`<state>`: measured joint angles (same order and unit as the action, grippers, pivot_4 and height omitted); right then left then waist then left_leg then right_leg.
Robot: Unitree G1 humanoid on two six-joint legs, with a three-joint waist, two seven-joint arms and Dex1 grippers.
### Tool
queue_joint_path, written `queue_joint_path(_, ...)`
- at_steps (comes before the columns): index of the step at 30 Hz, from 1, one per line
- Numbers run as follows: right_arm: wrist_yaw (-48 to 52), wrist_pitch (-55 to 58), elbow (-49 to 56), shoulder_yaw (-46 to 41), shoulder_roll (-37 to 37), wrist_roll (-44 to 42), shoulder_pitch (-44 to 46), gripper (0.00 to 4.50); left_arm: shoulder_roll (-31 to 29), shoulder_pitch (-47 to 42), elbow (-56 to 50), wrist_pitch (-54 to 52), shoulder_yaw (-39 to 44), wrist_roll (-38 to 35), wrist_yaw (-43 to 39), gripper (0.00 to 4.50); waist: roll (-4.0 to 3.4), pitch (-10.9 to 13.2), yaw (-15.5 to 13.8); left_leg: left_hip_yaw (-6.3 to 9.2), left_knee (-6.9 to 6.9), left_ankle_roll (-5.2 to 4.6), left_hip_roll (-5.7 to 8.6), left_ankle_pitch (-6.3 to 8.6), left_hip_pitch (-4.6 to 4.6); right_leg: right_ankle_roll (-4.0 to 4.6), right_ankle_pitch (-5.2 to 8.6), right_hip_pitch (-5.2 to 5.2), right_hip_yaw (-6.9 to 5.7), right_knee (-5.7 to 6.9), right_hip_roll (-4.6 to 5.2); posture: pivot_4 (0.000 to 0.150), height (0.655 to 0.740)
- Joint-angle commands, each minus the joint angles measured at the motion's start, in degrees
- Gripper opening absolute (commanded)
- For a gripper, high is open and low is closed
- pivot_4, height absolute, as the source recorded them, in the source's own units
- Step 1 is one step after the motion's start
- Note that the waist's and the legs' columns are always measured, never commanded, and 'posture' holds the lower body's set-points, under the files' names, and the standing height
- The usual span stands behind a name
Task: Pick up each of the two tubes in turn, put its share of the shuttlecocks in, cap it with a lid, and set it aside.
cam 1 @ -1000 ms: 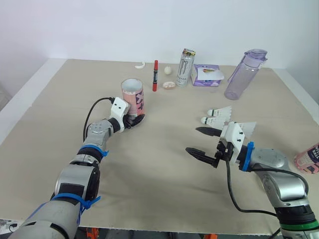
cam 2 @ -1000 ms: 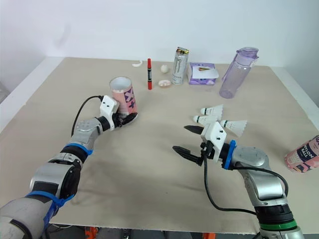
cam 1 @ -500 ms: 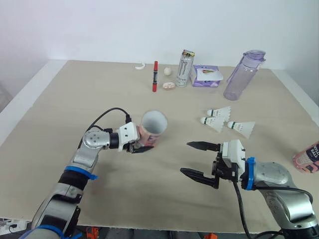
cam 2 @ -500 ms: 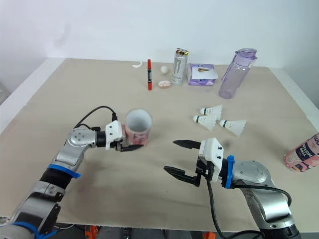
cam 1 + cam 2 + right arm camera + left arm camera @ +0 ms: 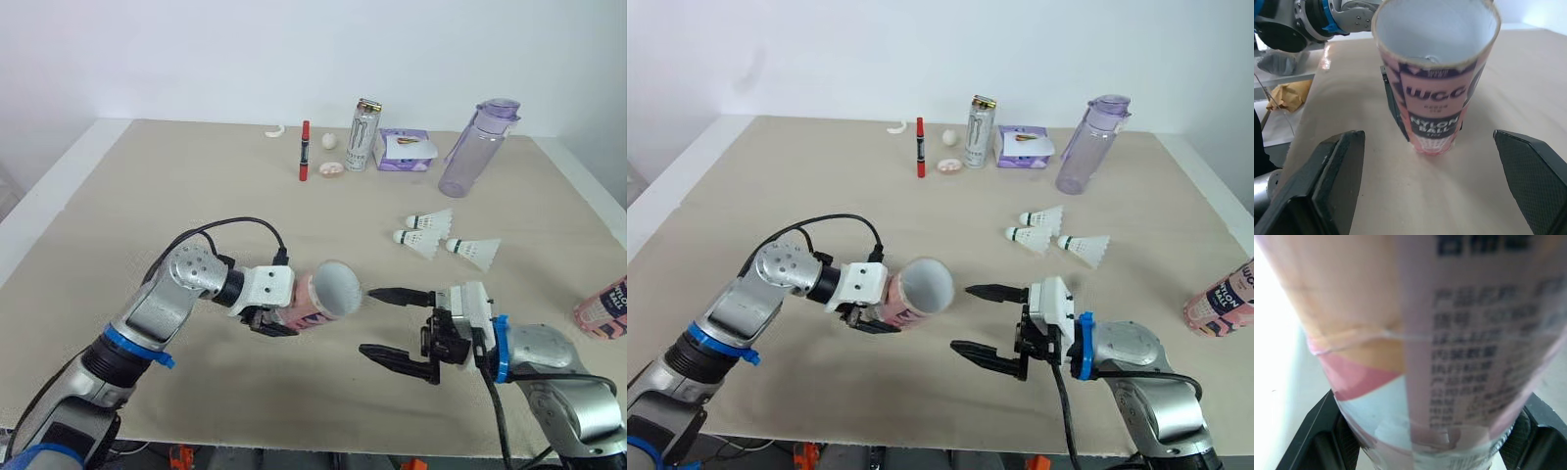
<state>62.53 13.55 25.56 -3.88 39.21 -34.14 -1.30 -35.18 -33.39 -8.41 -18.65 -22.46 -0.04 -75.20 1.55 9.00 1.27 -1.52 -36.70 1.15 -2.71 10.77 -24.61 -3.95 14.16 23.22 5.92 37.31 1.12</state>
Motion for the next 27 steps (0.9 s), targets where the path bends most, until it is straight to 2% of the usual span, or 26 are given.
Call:
queue_joint_path(1, 0.2, -1.0, 0.4, -1.3, 0.0, -0.7, 0.5, 4.5, -1.6, -0.9, -4.2, -5.6, -3.0, 0.6, -1.2, 3.21, 0.0, 0.0, 0.0, 0.01, 0.0, 0.0, -0.01, 0.0, 0.0, 0.01, 0.01, 0.0, -0.01, 0.0, -0.02, 0.15, 0.74)
queue_joint_path(6, -6.9, 0.0, -0.7, -6.7, -2.7, -2.1, -0.7, 4.5, -2.0, -2.8, -4.6, -8.3, -4.9, 1.2, -1.0, 3.21, 0.0, 0.0, 0.0, 0.03, -0.01, 0.0, -0.01, 0.0, -0.01, 0.01, 0.01, 0.0, -0.01, 0.0, -0.02, 0.15, 0.74)
queue_joint_path(14, -19.3, 1.1, -9.9, -19.6, -1.6, 1.5, 0.7, 4.5, -1.7, -4.9, -2.7, -8.3, -6.5, 1.8, -0.4, 3.21, -0.01, 0.0, 0.0, -0.01, -0.03, -0.01, 0.03, 0.0, -0.01, 0.01, -0.01, -0.01, 0.06, 0.0, -0.01, 0.15, 0.74)
queue_joint_path(20, -26.0, 3.1, -17.7, -20.5, -0.2, 6.6, 4.4, 4.5, -1.0, -5.7, -1.8, -7.9, -6.9, 2.0, 0.0, 3.21, -0.08, -0.1, 0.0, -0.03, -0.03, -0.05, 0.03, -0.03, 0.03, -0.01, -0.07, -0.03, 0.11, 0.0, -0.01, 0.15, 0.74)
queue_joint_path(27, -27.0, 1.2, -29.2, -18.8, 0.6, 11.6, 10.8, 4.5, -1.1, -6.1, -1.6, -8.0, -6.9, 2.1, 0.5, 3.21, -0.14, -0.1, 0.0, -0.09, -0.07, -0.14, 0.1, -0.09, 0.03, -0.08, -0.13, -0.05, 0.29, 0.0, -0.01, 0.15, 0.74)
